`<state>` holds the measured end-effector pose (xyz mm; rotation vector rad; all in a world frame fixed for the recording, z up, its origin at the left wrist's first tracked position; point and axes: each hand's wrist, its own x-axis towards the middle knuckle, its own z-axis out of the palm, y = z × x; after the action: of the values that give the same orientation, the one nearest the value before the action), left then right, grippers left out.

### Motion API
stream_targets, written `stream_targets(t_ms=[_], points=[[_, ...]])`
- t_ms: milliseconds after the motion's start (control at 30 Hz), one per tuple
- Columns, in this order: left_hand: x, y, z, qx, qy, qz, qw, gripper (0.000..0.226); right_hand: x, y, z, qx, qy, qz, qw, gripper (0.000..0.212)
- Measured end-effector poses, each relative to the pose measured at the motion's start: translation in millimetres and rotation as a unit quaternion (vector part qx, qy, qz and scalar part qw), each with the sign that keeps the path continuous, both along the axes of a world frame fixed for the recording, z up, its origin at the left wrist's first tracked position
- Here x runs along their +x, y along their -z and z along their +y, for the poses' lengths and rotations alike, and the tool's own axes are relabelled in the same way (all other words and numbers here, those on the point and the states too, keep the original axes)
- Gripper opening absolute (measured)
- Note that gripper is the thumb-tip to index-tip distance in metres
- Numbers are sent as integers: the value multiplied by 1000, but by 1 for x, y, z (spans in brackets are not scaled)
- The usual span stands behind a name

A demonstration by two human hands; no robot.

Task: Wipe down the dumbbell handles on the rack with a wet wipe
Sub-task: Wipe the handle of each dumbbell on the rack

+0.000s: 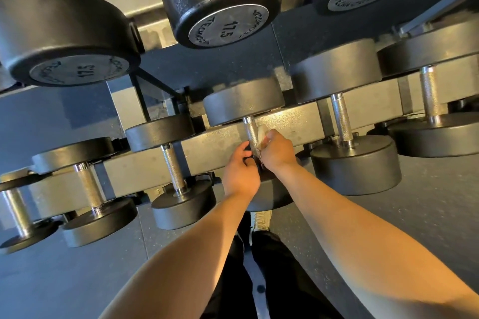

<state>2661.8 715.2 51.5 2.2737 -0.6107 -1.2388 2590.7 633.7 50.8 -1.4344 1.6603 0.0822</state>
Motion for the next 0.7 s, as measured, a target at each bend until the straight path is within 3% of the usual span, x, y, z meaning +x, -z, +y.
stream_targets(t_ms=[67, 167, 333, 467, 700], points=[[0, 0, 0, 0, 0, 1, 1000, 47, 1, -2, 4, -43, 9, -19, 999, 18], [0, 2, 0, -2, 1, 1, 1000, 48, 7, -7, -1, -78, 34, -86, 993, 37], [0, 3, 1, -8, 1, 0, 1000, 47, 20, 4, -11, -13, 134, -108, 985, 34], [0, 6, 3, -12, -7, 2, 1000, 46, 1, 6, -11, 49, 3, 10, 999, 30], [1, 5, 6, -27, -7, 4, 1000, 45, -3, 3, -7, 87, -211, 133, 964, 21]])
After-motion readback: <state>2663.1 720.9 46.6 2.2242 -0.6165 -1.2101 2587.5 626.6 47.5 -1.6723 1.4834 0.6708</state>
